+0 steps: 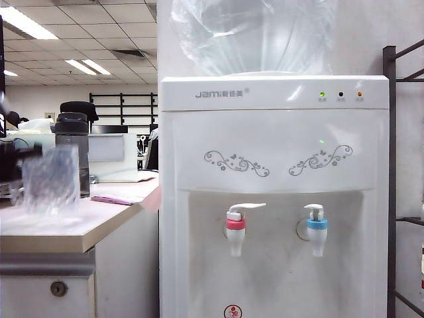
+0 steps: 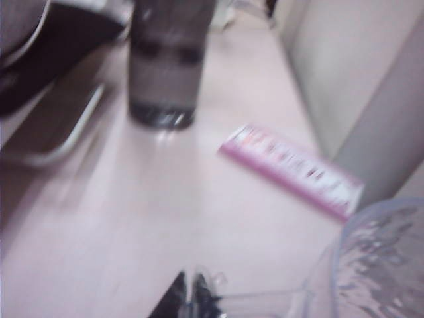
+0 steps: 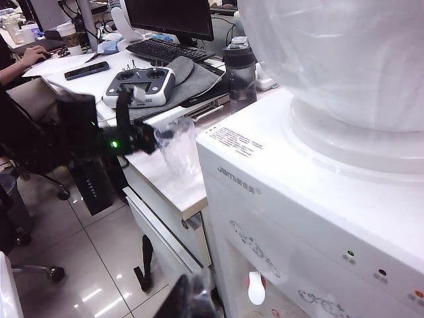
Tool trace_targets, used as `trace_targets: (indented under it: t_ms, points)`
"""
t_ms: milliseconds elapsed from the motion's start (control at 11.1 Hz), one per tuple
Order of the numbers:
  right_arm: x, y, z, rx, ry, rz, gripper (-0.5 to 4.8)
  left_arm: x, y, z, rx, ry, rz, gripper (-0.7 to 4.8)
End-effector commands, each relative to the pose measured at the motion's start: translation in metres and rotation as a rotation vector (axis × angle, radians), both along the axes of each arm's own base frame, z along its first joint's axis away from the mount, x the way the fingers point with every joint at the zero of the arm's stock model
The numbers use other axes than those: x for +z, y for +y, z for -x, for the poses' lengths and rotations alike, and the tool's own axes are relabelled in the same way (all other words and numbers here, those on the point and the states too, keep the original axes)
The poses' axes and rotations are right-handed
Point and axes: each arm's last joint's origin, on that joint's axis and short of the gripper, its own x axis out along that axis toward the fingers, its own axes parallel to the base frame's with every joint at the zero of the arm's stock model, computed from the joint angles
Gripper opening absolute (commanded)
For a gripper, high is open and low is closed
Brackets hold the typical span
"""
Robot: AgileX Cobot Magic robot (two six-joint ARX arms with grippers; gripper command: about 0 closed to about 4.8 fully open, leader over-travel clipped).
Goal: Pick up the plastic mug from the left desk, go to the cold water outlet of the water dispenser, press the vertical switch to get some water, then put the mug back on the desk.
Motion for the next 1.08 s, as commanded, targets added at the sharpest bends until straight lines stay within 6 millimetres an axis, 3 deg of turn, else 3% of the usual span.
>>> trace_targets:
  t_ms: [90,449,1078]
  points:
    - [0.003,0.0,0.001,0.009,-0.02,-0.007,-0.05,0.096,-0.014,0.05,-0.244,-0.07,0.1,-0.06]
    - [0.006,0.0,0.001,0.005,-0.051,-0.009,-0.06,0.117,-0.066,0.082,-0.436,-0.047,0.135,-0.06]
    - [0.014,-0.002,0.004,-0.069,-0.142,-0.006,-0.05,0.117,-0.124,0.11,-0.625,-0.02,0.105,-0.06]
